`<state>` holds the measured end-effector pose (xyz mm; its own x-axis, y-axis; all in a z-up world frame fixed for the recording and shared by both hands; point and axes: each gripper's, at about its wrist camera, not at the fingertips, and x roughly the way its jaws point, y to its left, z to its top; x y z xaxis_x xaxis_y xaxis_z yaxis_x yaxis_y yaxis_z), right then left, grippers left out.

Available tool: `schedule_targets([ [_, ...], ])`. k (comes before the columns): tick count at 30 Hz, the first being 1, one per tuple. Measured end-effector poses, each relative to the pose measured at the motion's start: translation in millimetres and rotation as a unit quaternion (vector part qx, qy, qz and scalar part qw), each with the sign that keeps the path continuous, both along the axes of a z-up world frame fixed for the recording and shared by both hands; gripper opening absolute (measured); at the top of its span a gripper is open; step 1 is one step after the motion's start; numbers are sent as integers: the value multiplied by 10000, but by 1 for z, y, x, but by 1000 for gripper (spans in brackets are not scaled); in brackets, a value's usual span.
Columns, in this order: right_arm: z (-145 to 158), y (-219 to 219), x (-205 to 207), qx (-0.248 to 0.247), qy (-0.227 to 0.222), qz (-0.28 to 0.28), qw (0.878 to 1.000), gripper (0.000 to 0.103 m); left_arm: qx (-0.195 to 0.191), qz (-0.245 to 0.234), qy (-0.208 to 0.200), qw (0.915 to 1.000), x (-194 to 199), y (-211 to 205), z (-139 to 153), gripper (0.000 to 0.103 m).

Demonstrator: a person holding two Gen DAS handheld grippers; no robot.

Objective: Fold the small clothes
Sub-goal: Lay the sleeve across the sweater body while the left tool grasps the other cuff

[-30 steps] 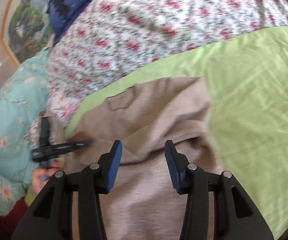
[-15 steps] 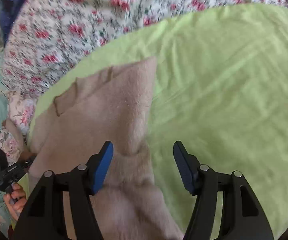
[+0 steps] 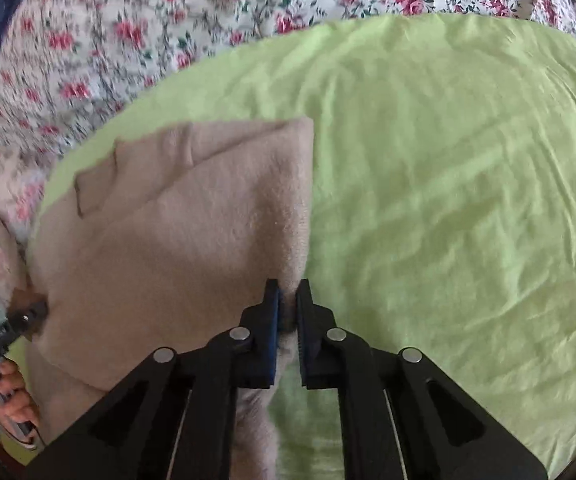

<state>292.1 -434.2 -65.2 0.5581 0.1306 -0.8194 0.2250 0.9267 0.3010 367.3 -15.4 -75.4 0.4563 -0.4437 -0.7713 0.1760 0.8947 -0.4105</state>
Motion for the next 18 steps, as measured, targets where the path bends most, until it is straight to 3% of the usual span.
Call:
schedule_targets([
  [1,4,2,-5,-141,-16,-162,9998,19,-6,-10,-26,10000,-2,1,0,6],
  [3,15,8,-18,-305,-342,-224,9987,23,-33,-53,-51,10000,-5,4,0,7],
  [6,28,39,-29,-395,-797,225,9958,26,50,-89,-84,9999,-6,3,-2,7],
  [8,20,60,-28,-392,-625,688,9949,31,86,-87,-83,9999,-7,5,-3,9],
  [11,-8,54,-29,-609,12,512,9968,35,54,-82,-51,9999,-13,18,-4,14],
  [13,-6,39,-44,-196,-135,307,9992,34,164,-60,-105,9998,-21,28,-2,17],
  [16,14,39,-70,-318,-309,165,9989,37,344,57,-160,9993,-34,47,2,16],
  [18,25,45,-82,-80,-524,296,9982,43,403,217,-242,9987,-42,63,10,16],
])
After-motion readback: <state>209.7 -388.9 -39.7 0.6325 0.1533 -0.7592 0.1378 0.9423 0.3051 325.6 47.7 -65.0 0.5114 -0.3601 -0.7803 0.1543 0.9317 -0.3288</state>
